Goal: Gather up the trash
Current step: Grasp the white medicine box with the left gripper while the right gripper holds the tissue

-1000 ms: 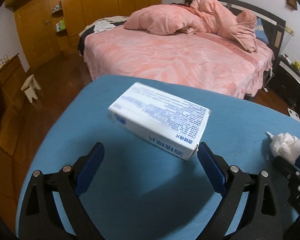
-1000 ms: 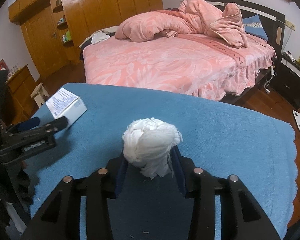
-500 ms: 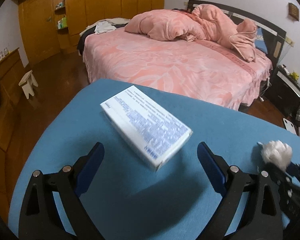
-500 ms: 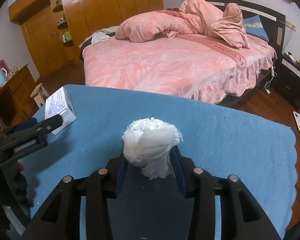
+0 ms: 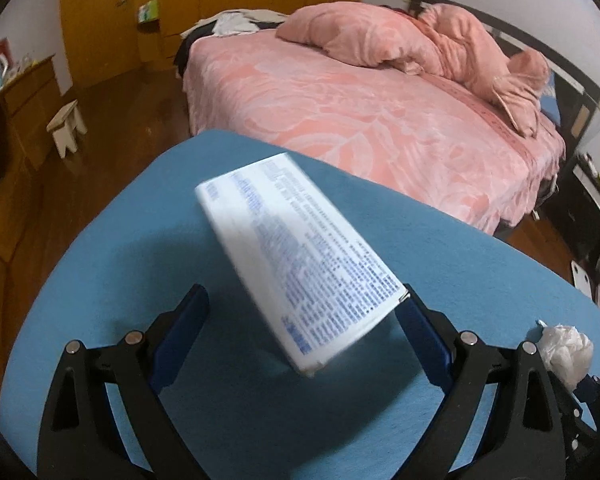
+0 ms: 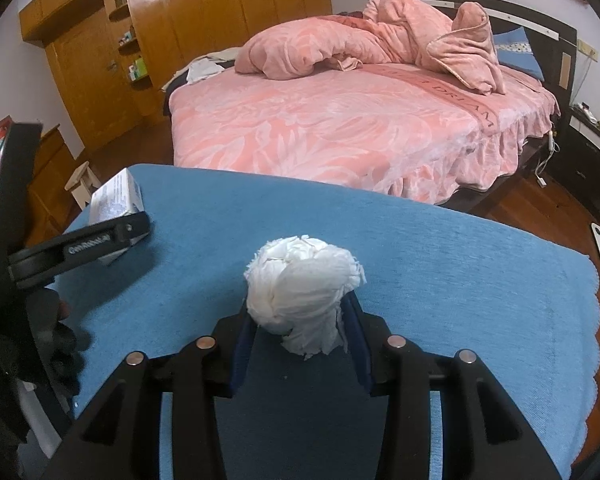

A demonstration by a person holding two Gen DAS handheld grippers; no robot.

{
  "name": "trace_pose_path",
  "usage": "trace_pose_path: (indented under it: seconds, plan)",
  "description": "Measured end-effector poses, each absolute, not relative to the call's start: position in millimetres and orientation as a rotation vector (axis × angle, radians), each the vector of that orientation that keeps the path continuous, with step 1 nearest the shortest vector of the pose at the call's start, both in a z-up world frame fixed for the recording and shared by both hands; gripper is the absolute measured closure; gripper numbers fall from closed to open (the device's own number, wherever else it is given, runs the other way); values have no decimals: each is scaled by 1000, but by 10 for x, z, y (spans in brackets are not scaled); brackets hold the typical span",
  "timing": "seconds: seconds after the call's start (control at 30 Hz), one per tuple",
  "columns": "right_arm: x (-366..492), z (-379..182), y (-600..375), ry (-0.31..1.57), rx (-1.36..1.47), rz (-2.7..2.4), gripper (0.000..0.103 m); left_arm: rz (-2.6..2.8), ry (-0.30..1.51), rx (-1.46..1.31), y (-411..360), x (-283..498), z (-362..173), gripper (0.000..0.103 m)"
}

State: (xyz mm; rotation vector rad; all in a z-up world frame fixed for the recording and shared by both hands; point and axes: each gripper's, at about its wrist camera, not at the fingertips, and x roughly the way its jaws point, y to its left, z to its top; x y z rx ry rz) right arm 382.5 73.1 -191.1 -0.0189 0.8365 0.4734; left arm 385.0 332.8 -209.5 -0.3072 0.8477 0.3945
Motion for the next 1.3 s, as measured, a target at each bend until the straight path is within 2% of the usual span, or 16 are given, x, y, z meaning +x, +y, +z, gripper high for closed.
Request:
trace_pose_path:
  seconds: [0.27, 0.67, 0.73, 0.77, 0.8, 1.13, 1.3]
  plan:
    - [3827, -1909, 775, 842, -43, 462, 61, 381, 833, -315, 3421, 3580, -2069, 12]
    - [3829, -1907, 779, 838, -45, 463, 61, 382, 847, -313, 3454, 3763, -2077, 12]
    - [3829, -1907, 779, 837, -45, 463, 61, 365, 840, -313, 3464, 3762, -2077, 22]
    - [3828, -1907, 780, 837, -45, 463, 61, 348, 830, -312, 3455, 3756, -2064, 34]
    - [3828, -1908, 780, 838, -45, 463, 61, 335, 828, -311, 3442, 3761, -2059, 38]
    - [3823, -1907, 793, 842, -53, 459, 61, 212, 819, -308, 3242, 3643, -2054, 40]
    - [3820, -1908, 796, 843, -54, 458, 61, 187, 832, -324, 3266, 3711, -2084, 30]
